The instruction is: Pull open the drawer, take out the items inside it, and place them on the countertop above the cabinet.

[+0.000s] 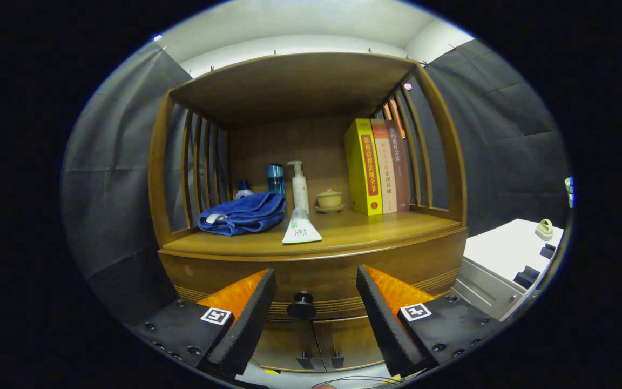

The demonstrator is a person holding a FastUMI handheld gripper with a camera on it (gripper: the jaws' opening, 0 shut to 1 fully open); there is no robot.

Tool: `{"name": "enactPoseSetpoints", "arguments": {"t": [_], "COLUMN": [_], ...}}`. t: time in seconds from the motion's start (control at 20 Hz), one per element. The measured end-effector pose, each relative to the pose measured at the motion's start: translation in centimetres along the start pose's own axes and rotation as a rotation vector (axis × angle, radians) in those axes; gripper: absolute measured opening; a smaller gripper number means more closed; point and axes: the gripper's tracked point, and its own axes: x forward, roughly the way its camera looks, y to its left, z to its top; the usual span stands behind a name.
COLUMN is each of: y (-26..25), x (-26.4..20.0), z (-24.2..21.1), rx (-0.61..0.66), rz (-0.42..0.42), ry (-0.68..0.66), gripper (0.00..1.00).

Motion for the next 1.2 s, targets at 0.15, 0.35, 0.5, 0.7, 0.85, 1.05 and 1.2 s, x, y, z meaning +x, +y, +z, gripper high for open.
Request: {"name": "enactPoseSetpoints", "arguments": {"t": [0.15,0.35,0.5,0.7,0.85,1.05,1.2], "y": [-0.9,-1.3,-1.0,0.3,0.6,1.4,1.2], "x": [-4.2,-10.3,-14.2,-18.1,-19.7,-21.2,-21.3], "z": [2.2,3.4,3.9,3.7,5.2,5.5,5.5], "rx": [0.006,0.027,0.005,0.025,0.011,-0.01,-0.022], "rz": [-0.006,0.018,0.043,0.083,0.097,0.114,0.116], "ry": [-0.034,-0.045,-0.051,-0.046,-0.103,-0.154,-0.152], "gripper": [0.98,0.98,0.98,0.98,0.98,0.98,0.98]}}
